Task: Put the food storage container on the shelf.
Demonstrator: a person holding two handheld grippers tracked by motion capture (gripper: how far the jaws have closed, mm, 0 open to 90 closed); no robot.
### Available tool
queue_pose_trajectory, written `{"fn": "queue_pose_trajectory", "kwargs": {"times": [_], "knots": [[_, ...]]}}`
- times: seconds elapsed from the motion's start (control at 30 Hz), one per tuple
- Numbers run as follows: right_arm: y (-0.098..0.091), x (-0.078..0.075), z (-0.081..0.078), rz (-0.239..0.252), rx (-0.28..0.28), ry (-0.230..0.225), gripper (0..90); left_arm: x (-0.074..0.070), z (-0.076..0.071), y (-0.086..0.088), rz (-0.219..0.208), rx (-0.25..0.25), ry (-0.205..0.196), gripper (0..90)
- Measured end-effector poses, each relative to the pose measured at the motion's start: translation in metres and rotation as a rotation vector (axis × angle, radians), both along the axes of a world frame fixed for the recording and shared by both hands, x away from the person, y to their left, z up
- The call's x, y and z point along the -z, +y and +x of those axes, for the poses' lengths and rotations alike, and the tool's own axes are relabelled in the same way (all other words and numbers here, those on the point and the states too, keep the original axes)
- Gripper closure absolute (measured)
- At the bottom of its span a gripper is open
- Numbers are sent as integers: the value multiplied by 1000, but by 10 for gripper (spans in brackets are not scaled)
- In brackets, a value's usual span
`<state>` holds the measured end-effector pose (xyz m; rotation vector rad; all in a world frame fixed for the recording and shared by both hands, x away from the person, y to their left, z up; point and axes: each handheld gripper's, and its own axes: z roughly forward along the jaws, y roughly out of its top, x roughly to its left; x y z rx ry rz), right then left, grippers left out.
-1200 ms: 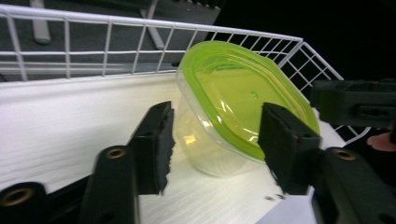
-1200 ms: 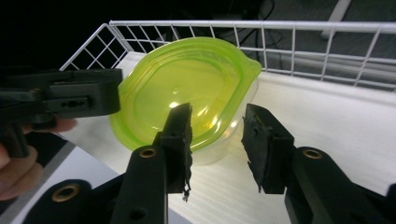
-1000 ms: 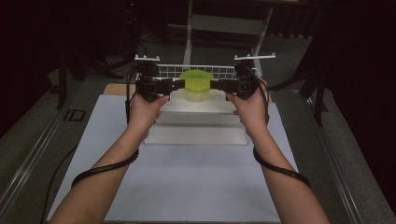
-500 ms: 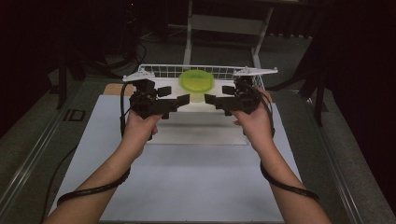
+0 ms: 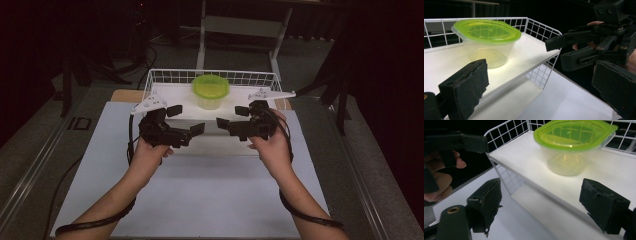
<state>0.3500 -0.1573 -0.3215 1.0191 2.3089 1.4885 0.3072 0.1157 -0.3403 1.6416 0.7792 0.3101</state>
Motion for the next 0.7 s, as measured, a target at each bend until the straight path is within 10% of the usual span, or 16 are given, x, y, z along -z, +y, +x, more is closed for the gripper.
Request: {"fn": "queue_pose_trajectory", "kwargs": {"times": [0.7], "knots": [[-32,77,-56,5,-45,-54,178,59,-53,-15,57,104,-50,14]]}}
